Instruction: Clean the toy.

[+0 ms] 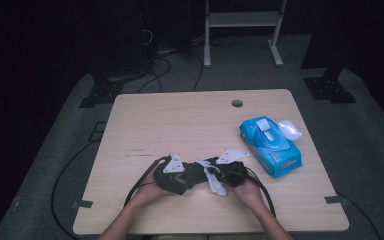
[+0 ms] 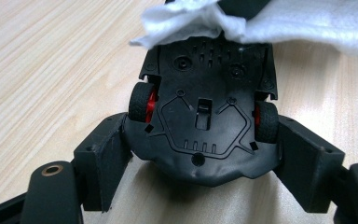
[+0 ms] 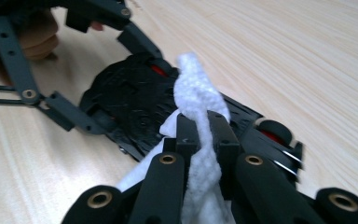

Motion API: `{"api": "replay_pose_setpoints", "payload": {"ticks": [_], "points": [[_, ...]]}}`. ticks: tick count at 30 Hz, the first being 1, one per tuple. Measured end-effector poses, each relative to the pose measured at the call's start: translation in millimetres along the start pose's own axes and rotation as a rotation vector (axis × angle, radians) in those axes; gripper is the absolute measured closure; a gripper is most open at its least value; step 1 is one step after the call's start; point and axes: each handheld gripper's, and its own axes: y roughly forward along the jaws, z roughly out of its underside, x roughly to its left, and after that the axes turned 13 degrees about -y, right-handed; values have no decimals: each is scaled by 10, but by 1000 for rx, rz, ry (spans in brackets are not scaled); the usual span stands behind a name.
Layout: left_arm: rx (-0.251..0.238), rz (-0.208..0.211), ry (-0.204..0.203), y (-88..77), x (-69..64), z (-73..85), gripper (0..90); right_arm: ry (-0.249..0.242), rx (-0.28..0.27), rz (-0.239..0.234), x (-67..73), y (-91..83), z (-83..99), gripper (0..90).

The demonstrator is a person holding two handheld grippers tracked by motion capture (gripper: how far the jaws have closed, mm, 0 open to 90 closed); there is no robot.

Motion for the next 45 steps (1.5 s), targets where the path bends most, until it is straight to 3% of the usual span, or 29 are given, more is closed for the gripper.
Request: {"api": "replay_pose_setpoints", "payload": {"ticks": [4, 6, 12, 15, 18, 20, 23, 25, 29, 34, 35, 37, 41, 44, 45], "points": [[-1, -1, -2, 1, -2, 0, 240, -29, 15, -33, 15, 45, -75, 771], [-3, 1, -3, 1, 1, 1, 240, -29, 25, -45, 3, 41, -94, 673], [-3, 4, -5, 1, 4, 2, 240, -74, 9, -39, -24, -191, -73, 523], [-2, 6, -5, 0, 6, 1, 240, -121, 26, -43, -5, -231, -33, 508], [-2, 6, -8, 0, 4, 0, 240, -160, 31, -38, 41, -165, -50, 559], [-3, 14, -14, -3, 9, 1, 241, -175, 20, -47, 71, -103, -79, 641], [-5, 16, -18, -8, 17, 3, 240, -199, 50, -47, 81, 25, -112, 789], [-6, 21, -27, -12, 24, 5, 241, -192, 63, -9, 50, 31, -121, 825], [-8, 19, -21, -10, 24, -2, 241, -134, 67, 12, 24, 37, -119, 842], [-1, 19, -4, -1, -17, -21, 241, -118, -11, -106, 236, 191, -241, 842], [-1, 19, -4, 0, -18, -16, 241, -131, -11, -108, 272, 222, -272, 843], [0, 22, -6, -13, -9, -16, 240, -132, -7, -109, 262, 228, -279, 843], [-17, 32, -18, -14, -9, -21, 240, -84, 12, -44, 87, 123, -173, 848], [-18, 35, -15, -5, -26, -42, 241, -53, 2, -54, 74, 92, -146, 848], [-12, 32, -6, -1, -34, -51, 240, -47, -16, -85, 120, 117, -165, 848]]}}
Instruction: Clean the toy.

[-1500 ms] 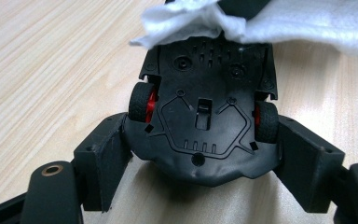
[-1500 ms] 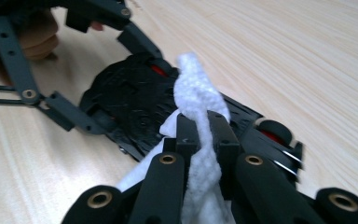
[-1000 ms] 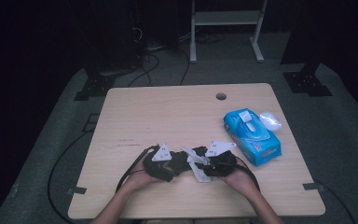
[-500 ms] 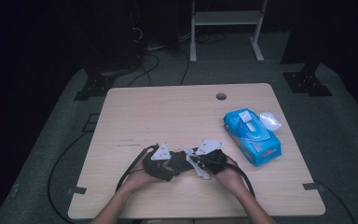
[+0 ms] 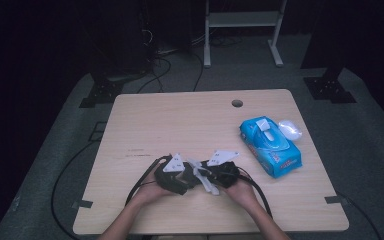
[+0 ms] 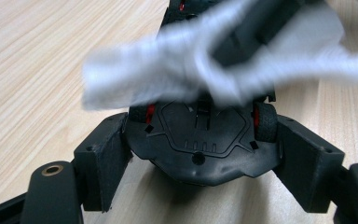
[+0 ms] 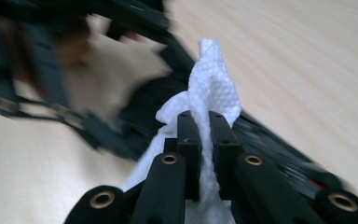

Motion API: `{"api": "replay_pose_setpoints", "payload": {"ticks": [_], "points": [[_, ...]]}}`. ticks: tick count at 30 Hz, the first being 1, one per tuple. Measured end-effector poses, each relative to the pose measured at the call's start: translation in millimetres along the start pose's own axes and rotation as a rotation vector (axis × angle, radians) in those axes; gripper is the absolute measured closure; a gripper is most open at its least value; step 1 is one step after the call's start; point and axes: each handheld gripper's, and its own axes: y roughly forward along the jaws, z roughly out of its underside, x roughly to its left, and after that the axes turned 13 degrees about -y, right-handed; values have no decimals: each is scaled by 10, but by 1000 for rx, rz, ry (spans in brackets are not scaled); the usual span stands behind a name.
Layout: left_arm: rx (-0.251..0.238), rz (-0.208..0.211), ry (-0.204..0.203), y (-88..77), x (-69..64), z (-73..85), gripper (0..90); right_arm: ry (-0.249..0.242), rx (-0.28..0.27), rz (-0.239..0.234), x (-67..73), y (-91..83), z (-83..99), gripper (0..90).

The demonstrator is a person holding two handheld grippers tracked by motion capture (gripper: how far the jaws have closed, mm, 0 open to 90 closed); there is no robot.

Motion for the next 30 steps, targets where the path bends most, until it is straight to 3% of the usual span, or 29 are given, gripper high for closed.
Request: {"api": "replay_pose_setpoints", "payload": {"ticks": [4, 7, 10, 12, 15, 17, 23, 25, 27, 30], "points": [[19, -9, 16, 19, -27, 9, 241, -40, -21, -67, 171, 154, -119, 848], [11, -2, 8, 6, -14, 13, 241, -44, -15, -45, 148, 178, -138, 849], [13, -2, 15, 3, -8, 6, 241, -1, 7, 35, -2, 134, -101, 850], [9, -1, 11, 4, -16, 1, 241, 17, 7, 23, -27, 132, -103, 850], [18, -4, 18, 5, -16, 0, 241, -7, -11, -20, 72, 194, -163, 850], [17, -5, 14, 7, -16, 9, 241, -40, 4, -2, 125, 246, -216, 850], [22, -8, 17, 18, -14, 12, 241, -19, 33, 116, -43, 183, -125, 850], [22, -10, 21, 24, -21, 5, 241, 17, 28, 114, -66, 165, -109, 851], [24, -9, 24, 27, -27, 0, 241, 19, 13, 84, -24, 190, -131, 850], [29, -13, 24, 23, -28, 12, 241, -15, -1, 52, 71, 283, -198, 848]]}}
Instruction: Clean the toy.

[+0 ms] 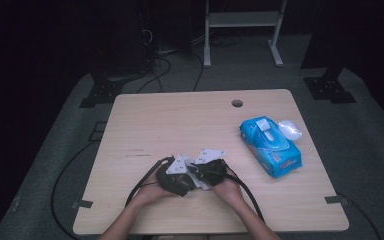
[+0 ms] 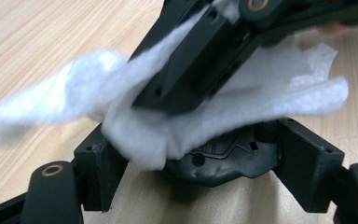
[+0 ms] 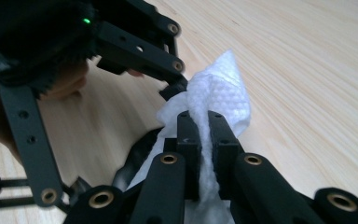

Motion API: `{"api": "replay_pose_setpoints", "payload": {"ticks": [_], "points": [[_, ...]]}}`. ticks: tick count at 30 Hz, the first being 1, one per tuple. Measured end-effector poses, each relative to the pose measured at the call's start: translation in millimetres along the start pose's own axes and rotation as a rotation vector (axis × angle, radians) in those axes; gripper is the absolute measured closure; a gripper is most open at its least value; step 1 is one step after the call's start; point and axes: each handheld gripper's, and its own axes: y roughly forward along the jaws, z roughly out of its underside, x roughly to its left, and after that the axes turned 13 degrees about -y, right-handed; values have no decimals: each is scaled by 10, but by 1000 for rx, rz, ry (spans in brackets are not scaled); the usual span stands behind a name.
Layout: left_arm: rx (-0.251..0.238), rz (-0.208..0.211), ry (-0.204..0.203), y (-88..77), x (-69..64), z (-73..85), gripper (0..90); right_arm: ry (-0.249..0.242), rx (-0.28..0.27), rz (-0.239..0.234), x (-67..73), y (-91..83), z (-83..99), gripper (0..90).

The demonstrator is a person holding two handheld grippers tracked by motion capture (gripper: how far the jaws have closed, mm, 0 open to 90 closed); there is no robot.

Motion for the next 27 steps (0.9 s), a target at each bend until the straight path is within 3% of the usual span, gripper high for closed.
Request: {"api": "replay_pose_setpoints", "payload": {"ticks": [3, 7, 13, 15, 21, 27], "points": [[-2, 0, -1, -4, 7, 3, 240, 7, 2, 9, -52, -4, 10, 849], [-4, 1, 1, 7, 3, -5, 241, 38, 27, 57, -139, -62, 53, 849], [1, 0, 5, 1, 2, 0, 241, 7, 6, -12, 32, 10, -21, 850], [2, -1, 5, 0, 0, 0, 241, -15, 17, -4, 41, 0, -24, 851], [-2, 6, 1, -7, 13, 8, 241, 1, 36, 54, -91, -244, 194, 851], [1, 1, 4, -7, 19, 3, 241, 86, 61, 134, -328, -550, 483, 851]]}}
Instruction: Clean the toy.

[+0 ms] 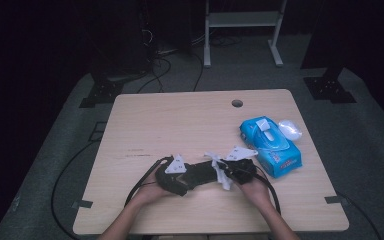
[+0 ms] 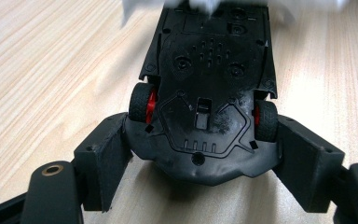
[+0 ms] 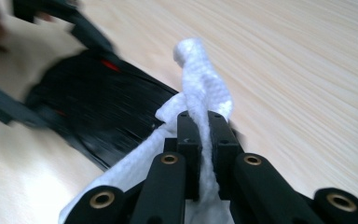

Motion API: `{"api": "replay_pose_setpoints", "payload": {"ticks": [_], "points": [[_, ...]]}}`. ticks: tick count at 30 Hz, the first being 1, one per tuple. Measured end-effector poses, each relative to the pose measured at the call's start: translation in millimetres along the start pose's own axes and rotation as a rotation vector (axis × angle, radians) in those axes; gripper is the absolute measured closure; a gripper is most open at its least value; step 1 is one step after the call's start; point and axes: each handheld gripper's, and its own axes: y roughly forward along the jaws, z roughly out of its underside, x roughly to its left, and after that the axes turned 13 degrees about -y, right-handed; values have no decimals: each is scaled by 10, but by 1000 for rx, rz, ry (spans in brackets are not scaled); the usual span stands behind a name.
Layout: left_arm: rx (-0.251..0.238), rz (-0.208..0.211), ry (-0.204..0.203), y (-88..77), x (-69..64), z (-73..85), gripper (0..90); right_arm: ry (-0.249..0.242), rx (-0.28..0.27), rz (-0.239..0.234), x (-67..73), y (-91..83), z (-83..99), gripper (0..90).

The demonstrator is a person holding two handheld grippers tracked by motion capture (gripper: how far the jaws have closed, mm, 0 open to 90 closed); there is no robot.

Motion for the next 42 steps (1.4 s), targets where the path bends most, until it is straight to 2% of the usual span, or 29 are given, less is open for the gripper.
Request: {"api": "replay_pose_setpoints", "payload": {"ticks": [3, 5, 10, 13, 14, 19, 22, 23, 25, 31, 34, 38, 42], "points": [[-4, 0, -5, 13, -4, -7, 241, 41, 5, 16, -65, -38, 65, 851], [-6, 0, -5, 15, -4, -6, 241, 34, -5, 10, -36, -11, 37, 850], [-2, -8, -1, 7, -7, 1, 241, -26, -22, -27, 127, 146, -148, 849], [-1, -12, 2, -2, -1, 8, 241, -56, -17, -29, 176, 201, -211, 849], [-3, -10, 0, -5, 4, 10, 241, -58, -19, -28, 174, 206, -215, 849], [-2, -9, -2, 3, 4, 3, 241, -9, -15, -3, 97, 206, -198, 849], [-2, -10, 0, 4, 1, 4, 241, -22, -17, -12, 129, 228, -218, 849], [-3, -10, 0, 5, -1, 5, 241, -52, -16, -16, 180, 247, -250, 849], [-4, -10, 1, 5, 2, 6, 241, -53, -16, -15, 177, 247, -250, 849], [-6, -7, 4, 4, 5, 9, 241, 6, -14, 19, 28, 120, -106, 849], [-2, -9, 8, 4, 3, 9, 241, 17, -16, 15, 40, 80, -65, 849], [-4, -9, 4, 3, 3, 8, 241, -4, -19, 17, 52, 27, -16, 850], [-2, -5, 10, 5, 2, 9, 241, 43, -25, 27, -14, -49, 89, 850]]}}
